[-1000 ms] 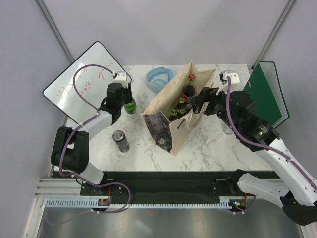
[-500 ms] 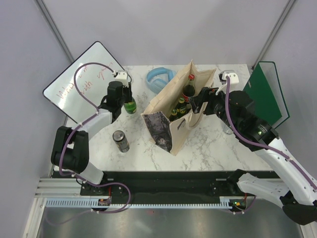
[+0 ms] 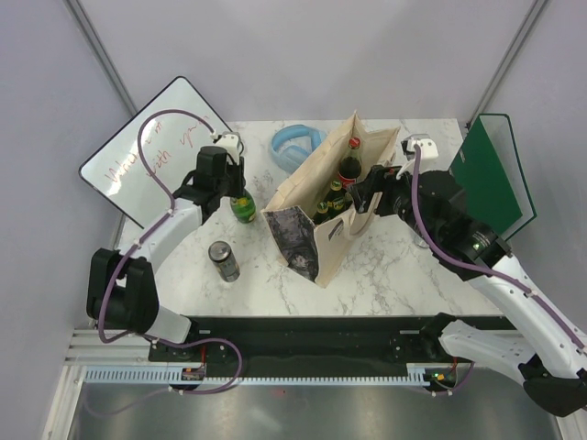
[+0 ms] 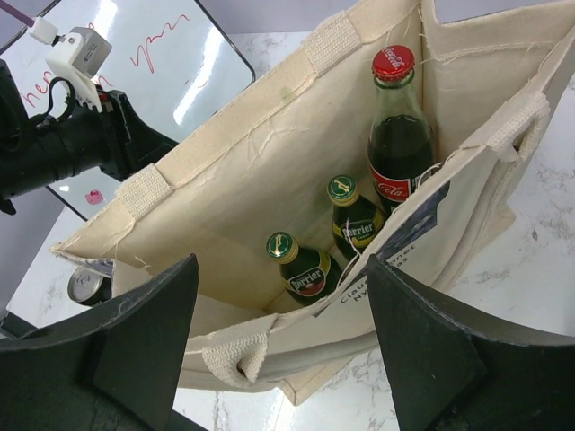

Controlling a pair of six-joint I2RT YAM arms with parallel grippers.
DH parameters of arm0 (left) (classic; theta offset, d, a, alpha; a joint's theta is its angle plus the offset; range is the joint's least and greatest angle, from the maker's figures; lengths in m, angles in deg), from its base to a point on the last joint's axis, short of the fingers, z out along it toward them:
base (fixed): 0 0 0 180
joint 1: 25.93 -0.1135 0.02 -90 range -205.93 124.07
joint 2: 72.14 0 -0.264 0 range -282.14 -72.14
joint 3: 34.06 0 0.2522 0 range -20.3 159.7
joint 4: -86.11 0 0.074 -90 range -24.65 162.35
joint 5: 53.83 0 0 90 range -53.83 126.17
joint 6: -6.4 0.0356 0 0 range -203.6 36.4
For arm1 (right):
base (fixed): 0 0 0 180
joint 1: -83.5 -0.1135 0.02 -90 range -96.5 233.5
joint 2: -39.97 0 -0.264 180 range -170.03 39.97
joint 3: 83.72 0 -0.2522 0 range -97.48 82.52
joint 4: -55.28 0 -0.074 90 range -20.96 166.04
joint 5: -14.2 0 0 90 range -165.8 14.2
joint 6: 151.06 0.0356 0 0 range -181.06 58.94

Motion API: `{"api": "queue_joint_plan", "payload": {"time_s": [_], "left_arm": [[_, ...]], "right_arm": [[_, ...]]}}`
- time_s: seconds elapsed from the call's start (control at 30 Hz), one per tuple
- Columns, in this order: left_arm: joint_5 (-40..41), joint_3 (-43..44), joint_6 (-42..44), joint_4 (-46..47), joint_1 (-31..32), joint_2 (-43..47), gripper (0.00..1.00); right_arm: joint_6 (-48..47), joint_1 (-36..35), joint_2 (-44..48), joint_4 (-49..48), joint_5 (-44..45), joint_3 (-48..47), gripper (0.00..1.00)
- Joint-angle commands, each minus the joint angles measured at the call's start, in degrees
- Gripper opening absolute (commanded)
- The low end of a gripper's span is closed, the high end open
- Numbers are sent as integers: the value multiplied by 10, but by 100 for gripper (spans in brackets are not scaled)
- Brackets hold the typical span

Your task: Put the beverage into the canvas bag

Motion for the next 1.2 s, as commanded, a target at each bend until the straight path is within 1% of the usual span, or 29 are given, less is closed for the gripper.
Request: {"api": "queue_joint_plan", "payload": {"time_s": [0.0, 0.3, 0.5, 0.67, 0.8, 0.9, 1.17], "left_arm": [[-17, 48, 16, 32, 3, 62, 2], [-17, 33, 20, 15, 13, 81, 2], [-7, 70, 35, -18, 22, 88, 2], [-31, 135, 48, -75, 34, 84, 2], [-33, 181, 56, -107, 53, 80, 2], [-28, 217, 78, -128, 69, 80, 2], [-32, 355, 102, -184, 105, 59, 2]], "right_arm": [[9, -2, 16, -20, -4, 5, 83], [15, -2, 25, -20, -7, 16, 83], [15, -1, 29, -19, -3, 27, 83], [21, -2, 26, -20, -5, 41, 83], [35, -2, 20, -17, -13, 60, 82], [42, -2, 22, -11, -10, 65, 82], [49, -2, 26, 1, -6, 73, 82]]}}
